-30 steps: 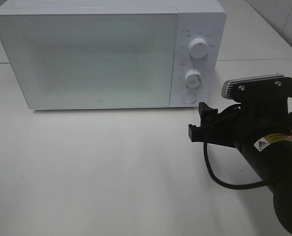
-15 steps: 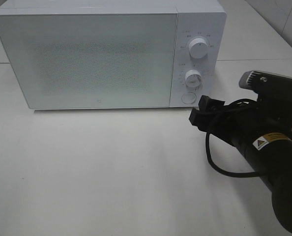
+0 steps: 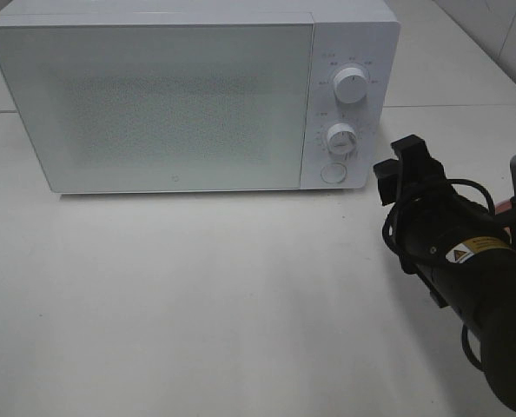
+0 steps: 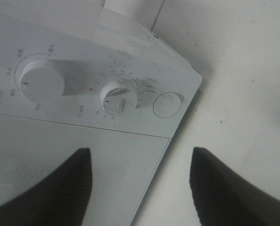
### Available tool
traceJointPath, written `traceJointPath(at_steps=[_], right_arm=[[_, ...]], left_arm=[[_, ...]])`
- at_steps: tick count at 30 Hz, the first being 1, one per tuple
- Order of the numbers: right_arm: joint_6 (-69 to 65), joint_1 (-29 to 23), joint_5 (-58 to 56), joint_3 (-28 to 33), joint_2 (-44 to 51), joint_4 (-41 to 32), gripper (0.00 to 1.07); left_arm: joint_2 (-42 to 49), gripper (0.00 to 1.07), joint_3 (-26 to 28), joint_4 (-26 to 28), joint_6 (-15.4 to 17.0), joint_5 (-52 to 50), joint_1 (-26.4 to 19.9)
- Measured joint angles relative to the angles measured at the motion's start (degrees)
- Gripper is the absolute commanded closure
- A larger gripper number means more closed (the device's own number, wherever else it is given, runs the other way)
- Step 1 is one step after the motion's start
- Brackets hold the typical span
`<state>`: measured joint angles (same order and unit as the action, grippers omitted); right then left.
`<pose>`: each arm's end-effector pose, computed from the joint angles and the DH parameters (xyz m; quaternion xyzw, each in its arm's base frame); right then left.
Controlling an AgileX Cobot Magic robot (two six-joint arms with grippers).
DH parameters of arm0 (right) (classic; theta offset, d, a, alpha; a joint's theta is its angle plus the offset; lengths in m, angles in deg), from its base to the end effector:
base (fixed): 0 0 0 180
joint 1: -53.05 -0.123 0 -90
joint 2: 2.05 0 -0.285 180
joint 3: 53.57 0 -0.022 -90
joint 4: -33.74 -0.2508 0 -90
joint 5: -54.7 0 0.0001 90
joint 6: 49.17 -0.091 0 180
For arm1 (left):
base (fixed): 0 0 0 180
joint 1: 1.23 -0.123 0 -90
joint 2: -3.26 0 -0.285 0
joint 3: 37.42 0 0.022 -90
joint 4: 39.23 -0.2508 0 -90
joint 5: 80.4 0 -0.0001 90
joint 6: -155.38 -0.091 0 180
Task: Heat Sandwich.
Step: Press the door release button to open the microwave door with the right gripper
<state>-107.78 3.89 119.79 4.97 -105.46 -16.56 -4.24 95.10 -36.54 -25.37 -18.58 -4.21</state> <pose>0.1963 0.1300 0.1484 0.4441 0.6428 0.3852 0.4910 -0.0085 -0.0042 0.2811 -0.0152 0.8514 -0.0064 0.5243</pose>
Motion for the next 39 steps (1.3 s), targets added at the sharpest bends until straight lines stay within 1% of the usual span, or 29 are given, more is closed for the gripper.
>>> traceJointPath(at_steps=[1, 2, 5, 6, 7, 10, 27, 30, 32, 33, 35, 39], right_arm=[[-2.7, 0.0, -0.6, 0.0, 0.0, 0.0, 0.57], [-2.7, 0.0, -0.6, 0.0, 0.0, 0.0, 0.57], [-10.4, 0.0, -2.8, 0.0, 0.0, 0.0, 0.71], [-11.3, 0.0, -3.1, 0.0, 0.0, 0.0, 0.84], [-11.3, 0.0, -3.1, 0.0, 0.0, 0.0, 0.84], [-13.2, 0.0, -4.7, 0.0, 0.0, 0.0, 1.07], [-13.1, 0.3, -6.1, 0.0, 0.0, 1.4, 1.07], [-13.1, 2.6, -7.1, -1.1, -0.1, 4.4, 1.07], [-13.1, 3.2, -7.3, -1.5, -0.1, 5.2, 1.07], [-13.1, 4.8, -8.3, -2.6, -0.1, 7.2, 1.07], [-13.1, 5.3, -8.5, -3.0, -0.3, 7.9, 1.07], [-14.2, 7.4, -8.8, -5.7, -3.6, 10.3, 1.07]], left_arm=[[0.0, 0.10, 0.0, 0.0, 0.0, 0.0, 0.0], [0.0, 0.10, 0.0, 0.0, 0.0, 0.0, 0.0], [0.0, 0.10, 0.0, 0.0, 0.0, 0.0, 0.0], [0.0, 0.10, 0.0, 0.0, 0.0, 0.0, 0.0], [0.0, 0.10, 0.0, 0.0, 0.0, 0.0, 0.0], [0.0, 0.10, 0.0, 0.0, 0.0, 0.0, 0.0], [0.0, 0.10, 0.0, 0.0, 0.0, 0.0, 0.0], [0.0, 0.10, 0.0, 0.0, 0.0, 0.0, 0.0], [0.0, 0.10, 0.0, 0.0, 0.0, 0.0, 0.0], [0.0, 0.10, 0.0, 0.0, 0.0, 0.0, 0.0], [0.0, 0.10, 0.0, 0.0, 0.0, 0.0, 0.0], [0.0, 0.10, 0.0, 0.0, 0.0, 0.0, 0.0]])
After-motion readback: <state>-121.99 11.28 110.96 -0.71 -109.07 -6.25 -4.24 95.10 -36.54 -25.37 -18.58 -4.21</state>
